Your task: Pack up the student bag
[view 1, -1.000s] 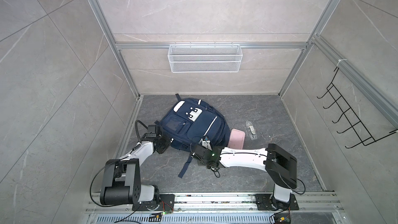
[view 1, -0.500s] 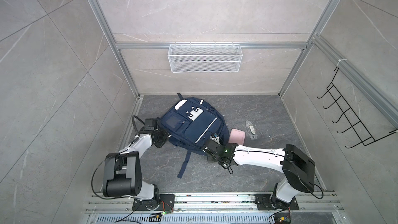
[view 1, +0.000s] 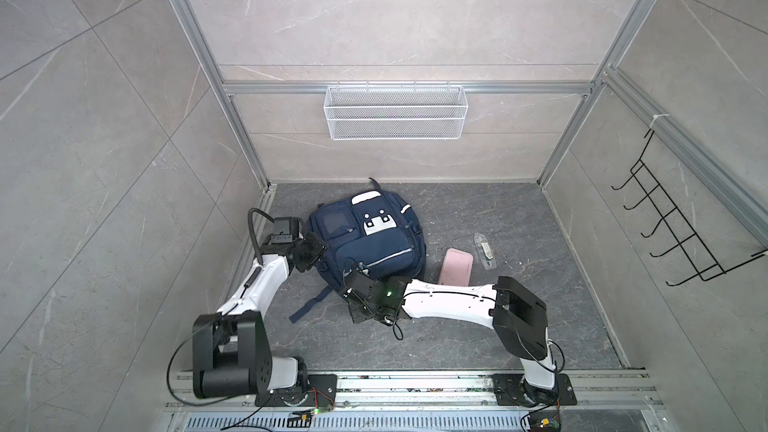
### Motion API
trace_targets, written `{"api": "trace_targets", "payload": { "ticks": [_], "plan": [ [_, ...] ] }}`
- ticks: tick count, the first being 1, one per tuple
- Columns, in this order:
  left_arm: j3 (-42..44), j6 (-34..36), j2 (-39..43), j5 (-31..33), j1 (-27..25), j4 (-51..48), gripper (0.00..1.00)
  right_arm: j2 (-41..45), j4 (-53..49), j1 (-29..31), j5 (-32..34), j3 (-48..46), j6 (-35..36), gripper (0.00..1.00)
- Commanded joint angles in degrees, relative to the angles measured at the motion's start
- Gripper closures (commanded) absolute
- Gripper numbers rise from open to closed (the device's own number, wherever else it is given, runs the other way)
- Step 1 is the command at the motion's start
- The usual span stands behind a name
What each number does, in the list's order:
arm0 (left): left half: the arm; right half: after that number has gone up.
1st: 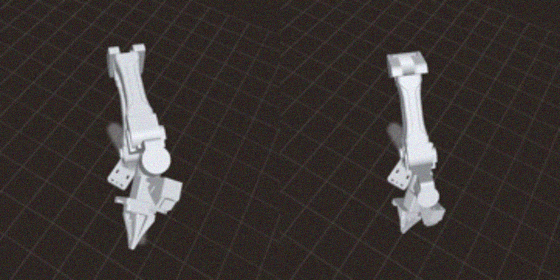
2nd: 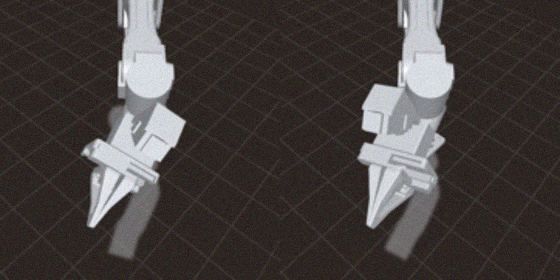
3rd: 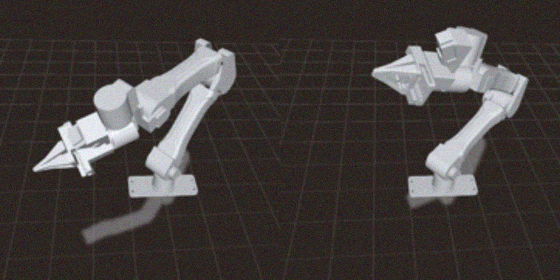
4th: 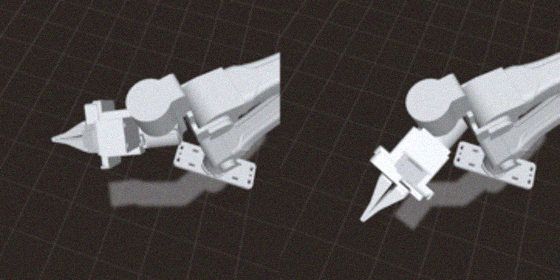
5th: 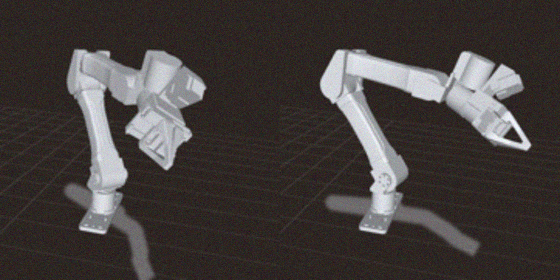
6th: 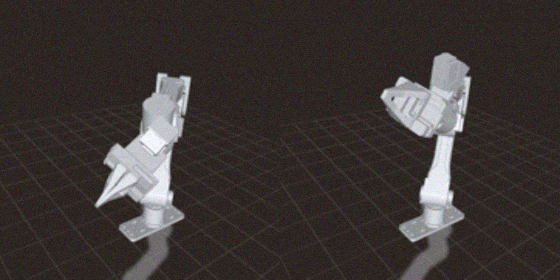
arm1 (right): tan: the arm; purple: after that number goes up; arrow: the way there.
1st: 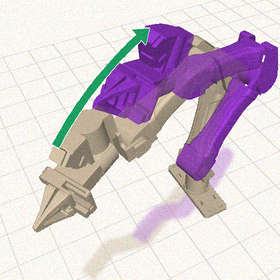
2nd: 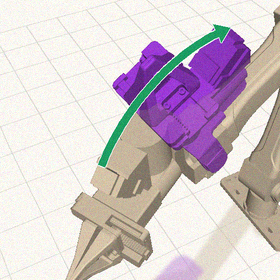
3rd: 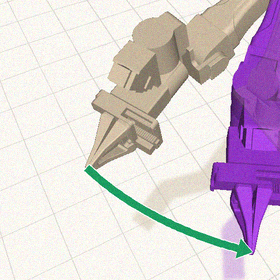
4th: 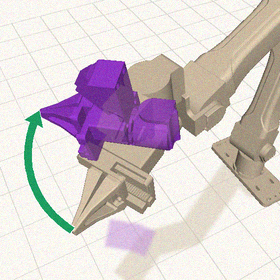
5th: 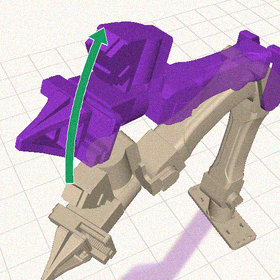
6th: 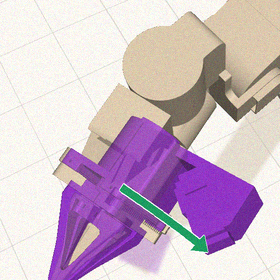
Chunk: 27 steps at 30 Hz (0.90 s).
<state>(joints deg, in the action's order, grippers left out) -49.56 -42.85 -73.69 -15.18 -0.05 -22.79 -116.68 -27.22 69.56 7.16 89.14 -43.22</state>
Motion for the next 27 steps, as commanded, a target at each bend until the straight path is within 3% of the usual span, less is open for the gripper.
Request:
{"api": "trace_targets", "payload": {
  "ticks": [1, 6, 10, 27],
  "plan": [
    [2.9, 3.5, 8.3, -0.5, -0.9, -7.9, 0.48, -1.3, -0.7, 0.2, -1.9, 2.7, 1.7, 1.00],
    [8.7, 3.7, 19.4, -0.4, -2.1, -14.3, 0.47, -1.5, 0.1, 0.0, -1.9, 2.5, 2.0, 1.00],
    [12.9, 1.4, 22.7, -3.3, -2.8, -15.1, 0.46, -1.5, 0.9, -0.1, -2.9, 2.1, 2.1, 1.00],
    [21.0, -6.6, 16.8, -4.8, -8.1, 0.9, 0.49, -1.1, 2.3, 0.6, -7.5, 1.4, 2.8, 1.00]
  ]
}}
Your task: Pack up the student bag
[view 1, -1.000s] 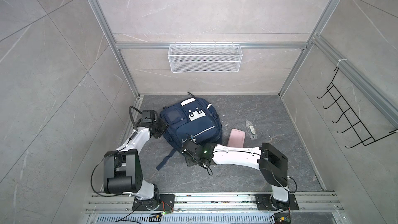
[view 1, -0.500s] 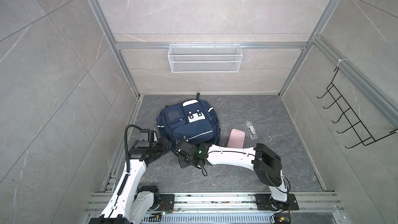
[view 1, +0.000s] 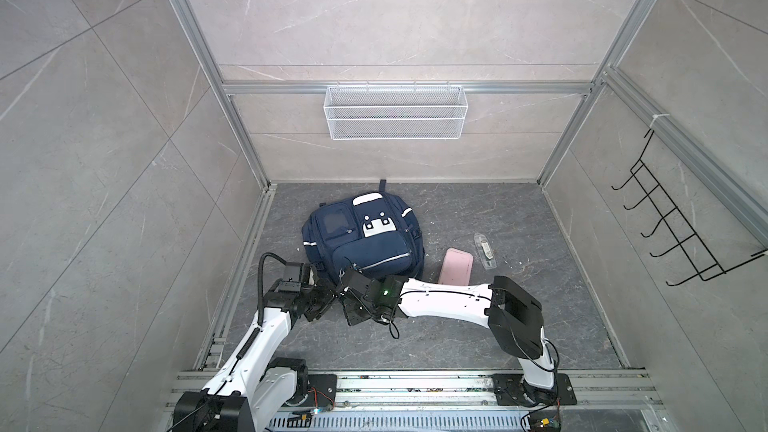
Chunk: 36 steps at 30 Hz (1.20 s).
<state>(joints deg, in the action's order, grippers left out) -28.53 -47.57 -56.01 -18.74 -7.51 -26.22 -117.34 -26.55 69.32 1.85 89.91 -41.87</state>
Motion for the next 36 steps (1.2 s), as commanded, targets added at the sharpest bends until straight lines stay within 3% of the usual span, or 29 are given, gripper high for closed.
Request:
{"api": "trace_targets", "payload": {
  "ticks": [1, 5, 12, 13, 20, 28, 31, 36],
  "plan": [
    [-0.1, -2.0, -1.4, -0.8, -0.9, 4.8, 0.49, -0.4, 1.8, 1.1, -2.3, 0.6, 1.4, 1.00],
    [-0.6, -2.5, -3.8, -0.4, -1.5, 6.7, 0.55, -0.3, 1.9, 1.3, -2.3, 0.6, 1.3, 1.00],
    [-0.6, -1.9, -6.4, 0.9, -2.0, 7.2, 0.98, 1.9, 1.2, 1.2, -0.4, -0.7, 1.0, 1.00],
    [-0.7, -1.8, -6.6, 1.3, -1.9, 6.9, 1.00, 2.7, 1.0, 1.0, 0.2, -1.6, 0.9, 1.00],
    [-1.6, -1.6, -7.9, 3.7, -1.9, 6.6, 1.00, 12.2, 0.5, -1.4, 3.5, -13.0, -0.2, 1.00],
    [-4.0, -0.4, -10.3, 5.7, -1.6, 6.5, 1.00, 25.8, 0.9, -10.2, 4.7, -29.5, -0.1, 1.00],
    [-5.1, 0.1, -11.4, 6.0, -1.2, 6.6, 1.00, 28.2, 1.0, -14.1, 4.8, -32.9, 1.4, 1.00],
    [-8.6, 1.3, -14.5, 6.3, -0.7, 6.7, 1.00, 26.1, -1.6, -14.7, 7.0, -31.4, 3.7, 1.00]
  ]
}}
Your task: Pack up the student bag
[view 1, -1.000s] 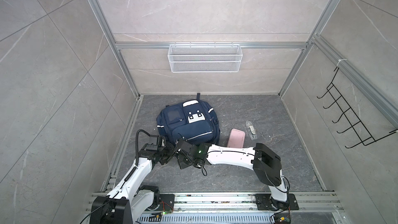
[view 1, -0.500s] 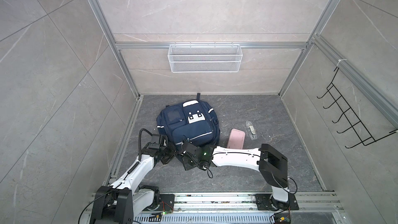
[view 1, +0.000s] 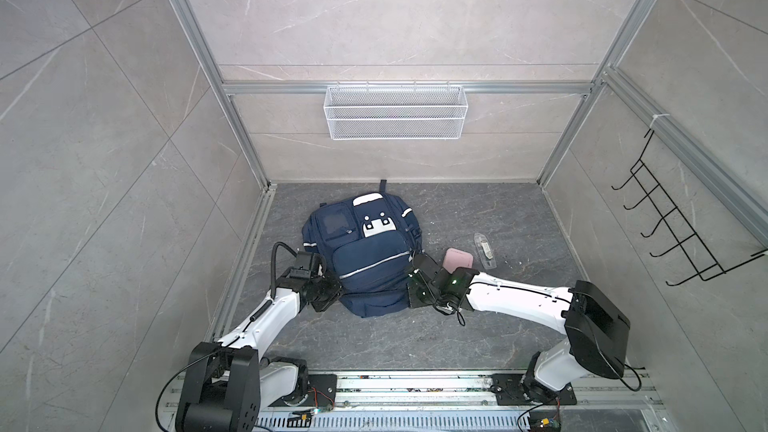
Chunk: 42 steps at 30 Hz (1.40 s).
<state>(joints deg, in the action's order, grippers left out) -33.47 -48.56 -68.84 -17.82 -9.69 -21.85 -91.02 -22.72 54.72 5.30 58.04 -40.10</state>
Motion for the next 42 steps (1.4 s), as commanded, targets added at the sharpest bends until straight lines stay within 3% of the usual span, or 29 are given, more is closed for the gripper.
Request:
{"api": "trace_targets", "payload": {
  "ticks": [1, 7, 10, 16, 23, 30, 42],
  "plan": [
    [-4.5, 2.3, -2.5, 5.3, 1.5, 2.5, 1.00, -0.8, -4.5, 0.4, 2.5, 0.7, 2.0, 1.00],
    [-14.2, 5.2, -12.8, 0.0, 1.3, 2.1, 1.00, -6.6, -2.9, 6.2, 2.3, 6.6, 1.1, 1.00],
    [-16.1, 6.2, -13.1, -0.5, 1.3, 1.1, 0.83, -10.0, -1.4, 8.0, 0.9, 9.8, 0.3, 1.00],
    [-14.4, 7.7, -5.6, 1.0, 1.3, -3.7, 0.57, -17.9, 0.2, 9.5, -2.2, 18.0, 0.0, 1.00],
    [-8.5, 6.3, 6.6, -0.1, 0.3, -9.2, 0.44, -22.7, 0.4, 10.5, -5.1, 25.8, 0.4, 1.00],
    [-3.9, 3.8, 12.7, -0.3, -2.1, -11.0, 0.41, -25.4, -0.5, 11.4, -6.4, 30.1, 1.0, 1.00],
    [-2.8, 2.3, 7.3, 0.8, -5.1, -5.8, 0.42, -25.9, -0.6, 12.4, -6.7, 30.6, 0.8, 1.00]
  ]
}}
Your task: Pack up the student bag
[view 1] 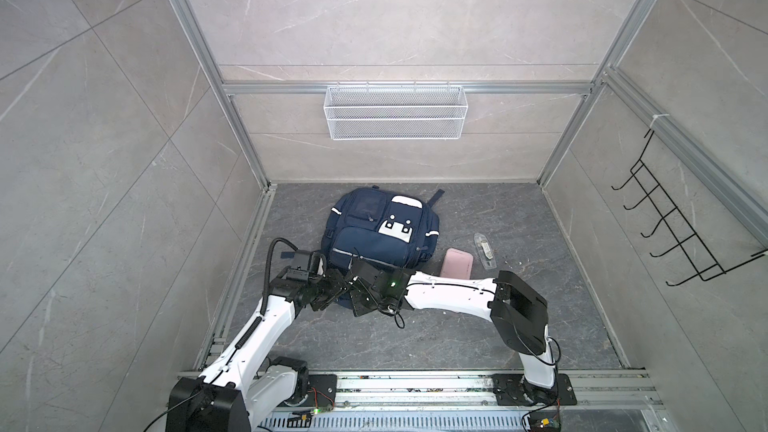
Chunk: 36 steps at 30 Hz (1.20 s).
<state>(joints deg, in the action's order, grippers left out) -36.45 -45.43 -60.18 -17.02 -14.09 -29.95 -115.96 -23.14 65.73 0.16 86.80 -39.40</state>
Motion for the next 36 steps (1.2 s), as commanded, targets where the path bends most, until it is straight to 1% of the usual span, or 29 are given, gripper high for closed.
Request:
{"api": "trace_targets", "payload": {
  "ticks": [1, 4, 5, 8, 11, 12, 18, 23, 26, 29, 32, 36],
  "plan": [
    [0.2, -0.8, -2.1, 0.2, -0.9, 2.5, 0.42, -0.9, -0.2, 1.4, -1.6, 1.7, 0.2, 1.00],
    [0.6, -0.8, -4.0, 1.8, -1.3, 3.5, 0.51, -0.1, -0.1, 1.5, -1.3, 1.4, 0.2, 1.00],
    [0.8, -0.8, -4.5, 2.0, -1.3, 3.9, 0.55, 0.2, -0.1, 1.5, -1.3, 1.2, 0.3, 1.00],
    [0.9, -0.8, -5.8, 2.7, -1.3, 5.1, 0.72, 1.4, -0.3, 1.8, -1.0, 0.3, 0.4, 1.00],
    [0.3, -0.6, -6.0, 4.0, -1.3, 4.6, 0.95, 3.3, -0.4, 2.0, 0.1, -1.9, 0.4, 1.00],
    [-0.1, -0.4, -5.9, 4.6, -1.2, 4.0, 1.00, 4.2, -0.5, 2.0, 0.6, -3.1, 0.3, 1.00],
    [-2.4, 1.5, -2.1, 8.5, -0.4, -0.4, 1.00, 9.0, -1.1, 1.7, 4.7, -11.2, -0.3, 1.00],
    [-4.2, 3.7, 2.1, 11.1, 2.9, -4.6, 1.00, 15.4, -1.3, -1.0, 6.7, -19.3, -0.7, 1.00],
    [-4.4, 4.6, 3.6, 11.1, 5.2, -5.6, 1.00, 19.2, -1.3, -4.3, 6.7, -23.2, -0.4, 1.00],
    [-4.4, 5.1, 3.9, 10.5, 6.9, -6.1, 1.00, 21.3, -1.8, -8.7, 6.3, -25.6, 0.5, 1.00],
    [-4.1, 5.2, 4.2, 10.2, 7.9, -6.2, 1.00, 21.3, -2.2, -14.0, 5.8, -26.4, 2.5, 1.00],
    [-3.7, 5.5, 5.1, 9.9, 8.8, -6.7, 1.00, 18.9, -2.5, -20.0, 5.1, -25.0, 5.2, 1.00]
  ]
}}
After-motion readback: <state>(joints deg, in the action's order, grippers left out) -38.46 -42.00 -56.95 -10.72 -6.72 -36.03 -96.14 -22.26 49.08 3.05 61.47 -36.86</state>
